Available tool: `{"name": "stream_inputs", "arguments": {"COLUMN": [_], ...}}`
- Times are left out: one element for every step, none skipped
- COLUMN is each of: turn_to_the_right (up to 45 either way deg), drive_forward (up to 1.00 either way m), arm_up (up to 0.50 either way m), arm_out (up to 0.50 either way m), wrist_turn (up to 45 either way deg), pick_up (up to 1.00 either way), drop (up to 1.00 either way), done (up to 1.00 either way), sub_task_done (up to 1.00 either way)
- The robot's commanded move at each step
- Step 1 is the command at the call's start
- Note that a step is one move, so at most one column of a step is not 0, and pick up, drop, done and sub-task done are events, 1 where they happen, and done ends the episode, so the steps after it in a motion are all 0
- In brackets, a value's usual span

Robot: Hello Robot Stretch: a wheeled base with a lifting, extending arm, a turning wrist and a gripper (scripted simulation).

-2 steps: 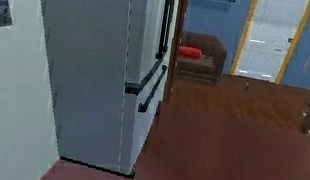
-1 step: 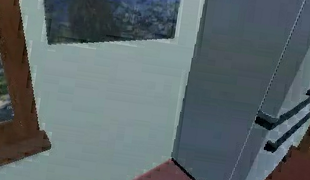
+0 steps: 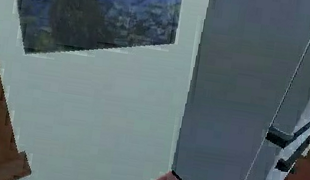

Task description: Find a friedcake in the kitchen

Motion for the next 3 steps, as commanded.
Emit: {"name": "stream_inputs", "arguments": {"turn_to_the_right": [24.0, 0.0, 45.0], "drive_forward": [0.00, 0.55, 0.00], "arm_up": [0.00, 0.00, 0.00], "arm_out": [0.00, 0.00, 0.00], "wrist_turn": [0.0, 0.0, 0.0], "pick_up": [0.00, 0.00, 0.00], "drop": [0.00, 0.00, 0.00], "done": [0.00, 0.00, 0.00], "sub_task_done": [0.00, 0.00, 0.00]}}
